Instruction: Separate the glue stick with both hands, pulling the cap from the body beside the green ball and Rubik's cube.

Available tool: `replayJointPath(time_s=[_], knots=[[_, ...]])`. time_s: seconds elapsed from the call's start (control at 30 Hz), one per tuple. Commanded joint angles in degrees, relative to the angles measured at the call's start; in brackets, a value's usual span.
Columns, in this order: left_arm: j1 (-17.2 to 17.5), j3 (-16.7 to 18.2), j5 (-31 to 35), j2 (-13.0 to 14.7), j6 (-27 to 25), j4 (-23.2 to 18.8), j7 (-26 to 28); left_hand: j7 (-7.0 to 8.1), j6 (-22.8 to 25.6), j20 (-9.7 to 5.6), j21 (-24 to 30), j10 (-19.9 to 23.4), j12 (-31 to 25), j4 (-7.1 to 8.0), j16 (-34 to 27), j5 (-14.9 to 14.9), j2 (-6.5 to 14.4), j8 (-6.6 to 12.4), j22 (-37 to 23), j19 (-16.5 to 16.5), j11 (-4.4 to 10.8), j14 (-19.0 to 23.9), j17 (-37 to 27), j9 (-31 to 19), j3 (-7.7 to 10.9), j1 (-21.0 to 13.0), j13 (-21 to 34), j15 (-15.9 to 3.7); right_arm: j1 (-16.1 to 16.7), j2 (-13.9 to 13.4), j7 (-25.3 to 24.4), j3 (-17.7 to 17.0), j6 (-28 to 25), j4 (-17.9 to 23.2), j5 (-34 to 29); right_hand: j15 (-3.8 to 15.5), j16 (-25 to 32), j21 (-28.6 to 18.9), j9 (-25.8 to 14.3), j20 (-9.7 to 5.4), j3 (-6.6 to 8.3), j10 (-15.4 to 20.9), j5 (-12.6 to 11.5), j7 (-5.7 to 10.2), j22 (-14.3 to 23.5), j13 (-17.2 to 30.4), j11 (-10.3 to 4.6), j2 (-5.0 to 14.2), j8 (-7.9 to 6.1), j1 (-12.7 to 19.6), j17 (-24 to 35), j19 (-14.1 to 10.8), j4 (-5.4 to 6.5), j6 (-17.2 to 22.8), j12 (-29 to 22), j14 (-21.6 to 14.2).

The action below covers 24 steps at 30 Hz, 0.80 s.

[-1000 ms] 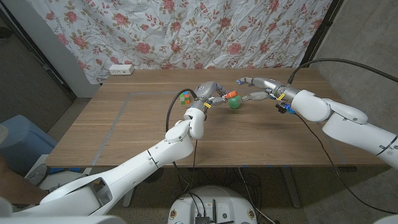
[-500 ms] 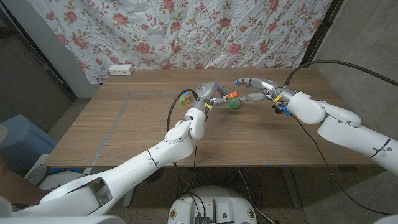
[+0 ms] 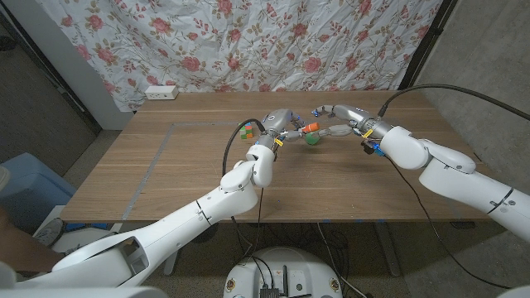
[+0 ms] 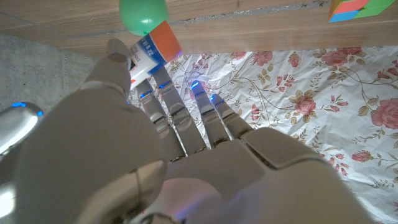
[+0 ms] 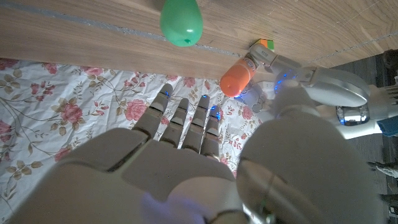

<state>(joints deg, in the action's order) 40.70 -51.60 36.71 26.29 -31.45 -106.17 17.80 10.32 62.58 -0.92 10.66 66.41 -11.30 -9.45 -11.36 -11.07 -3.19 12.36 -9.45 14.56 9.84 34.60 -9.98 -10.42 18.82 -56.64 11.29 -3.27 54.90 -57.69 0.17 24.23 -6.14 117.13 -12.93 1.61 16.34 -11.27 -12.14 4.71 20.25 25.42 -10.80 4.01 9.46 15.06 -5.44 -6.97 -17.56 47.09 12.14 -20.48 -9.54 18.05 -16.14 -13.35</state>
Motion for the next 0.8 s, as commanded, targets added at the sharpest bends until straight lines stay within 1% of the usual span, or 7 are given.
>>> replayJointPath(time_s=[0.03,0.13,0.27,0.33,0.4,0.47,0.8], knots=[[0.4,0.3,0.2,0.1,0.8,-0.1,-0.1,-1.92,3.0,0.49,0.0,3.4,-0.5,0.31,0.0,-0.2,3.2,0.21,-0.2,0.0,3.08,0.4,-0.3,-1.0,0.04,-0.6,0.3,-7.73,1.1,1.4,-3.1,-0.1,0.3,-0.8,-0.6,0.51,0.8,-0.1,-0.1,-0.08,0.26,2.3,0.2,0.57,0.1,0.4,-0.68,0.26,-1.30,0.3,0.2,-1.0,0.31,2.5,-0.9,-1.8],[0.3,0.4,0.2,0.1,0.9,0.1,-0.1,-1.90,3.0,0.45,0.0,3.4,-0.5,0.30,0.0,-0.2,3.2,0.20,-0.2,0.0,3.08,0.4,-0.3,-1.0,0.00,-0.5,0.3,-7.73,1.0,1.7,-3.3,0.0,0.1,-0.9,-0.7,0.58,0.9,-0.1,0.0,-0.31,0.25,3.0,0.2,0.74,0.1,0.5,-0.89,0.28,-1.66,0.5,0.1,-1.4,0.28,3.4,-1.0,-2.1],[0.2,0.5,0.0,-0.1,1.5,0.6,0.1,-1.94,3.1,0.44,0.0,3.5,-0.5,0.30,0.0,-0.2,3.2,0.23,-0.2,0.0,3.08,0.4,-0.3,-1.0,-0.05,-0.5,0.3,-7.72,0.9,2.3,-3.8,0.3,-0.4,-1.1,-1.2,0.97,1.0,0.0,0.0,-0.47,0.23,3.7,0.1,1.99,0.1,0.5,-1.09,0.29,-1.81,0.7,0.1,-1.5,0.24,3.8,-1.1,-2.4],[0.1,0.5,-0.1,-0.1,1.9,0.8,0.2,-1.93,3.2,0.45,0.0,3.5,-0.5,0.30,0.0,-0.2,3.2,0.24,-0.2,0.0,3.07,0.4,-0.3,-1.0,-0.06,-0.5,0.3,-7.72,0.9,2.5,-4.7,0.5,0.1,-1.6,-1.5,1.53,1.4,0.1,0.0,-0.61,0.16,5.4,0.0,2.31,0.1,0.6,-1.85,0.11,-2.01,1.1,0.1,-1.7,0.14,4.3,-1.5,-3.4],[0.1,0.6,-0.2,-0.2,2.0,0.9,0.2,-1.96,3.2,0.45,0.0,3.5,-0.5,0.30,0.0,-0.2,3.2,0.23,-0.2,0.0,3.07,0.4,-0.3,-1.0,-0.07,-0.5,0.3,-7.72,0.8,2.8,-5.0,0.8,-0.7,-1.4,-2.5,1.83,1.6,0.2,0.1,-0.74,0.05,6.6,0.0,2.44,0.1,0.6,-1.96,0.03,-2.06,1.1,0.2,-1.7,0.21,4.5,-1.8,-3.9],[0.0,0.6,-0.3,-0.3,2.3,1.2,0.3,-1.98,3.1,0.47,0.0,3.6,-0.5,0.29,0.0,-0.2,3.3,0.21,-0.2,0.0,3.07,0.4,-0.3,-1.0,-0.08,-0.5,0.3,-7.74,0.8,3.0,-5.4,0.9,-0.9,-1.5,-2.8,2.24,1.8,0.3,0.1,-0.98,-0.05,7.4,-0.1,3.08,0.1,0.7,-2.01,0.00,-2.50,1.1,0.2,-1.7,0.27,5.6,-1.9,-4.4],[-0.1,0.7,-0.4,-0.6,2.6,1.6,0.4,-2.00,3.2,0.45,0.0,3.8,-0.6,0.31,0.0,-0.2,3.4,0.23,-0.2,0.0,3.07,0.4,-0.3,-1.0,-0.18,-0.4,0.3,-7.68,0.9,3.7,-6.8,1.0,-0.9,-2.1,-3.5,3.87,2.9,0.2,0.2,-1.56,-0.21,11.4,-0.3,4.24,0.1,0.7,-3.08,-0.02,-4.02,2.3,0.2,-2.7,0.08,9.5,-2.5,-7.0]])
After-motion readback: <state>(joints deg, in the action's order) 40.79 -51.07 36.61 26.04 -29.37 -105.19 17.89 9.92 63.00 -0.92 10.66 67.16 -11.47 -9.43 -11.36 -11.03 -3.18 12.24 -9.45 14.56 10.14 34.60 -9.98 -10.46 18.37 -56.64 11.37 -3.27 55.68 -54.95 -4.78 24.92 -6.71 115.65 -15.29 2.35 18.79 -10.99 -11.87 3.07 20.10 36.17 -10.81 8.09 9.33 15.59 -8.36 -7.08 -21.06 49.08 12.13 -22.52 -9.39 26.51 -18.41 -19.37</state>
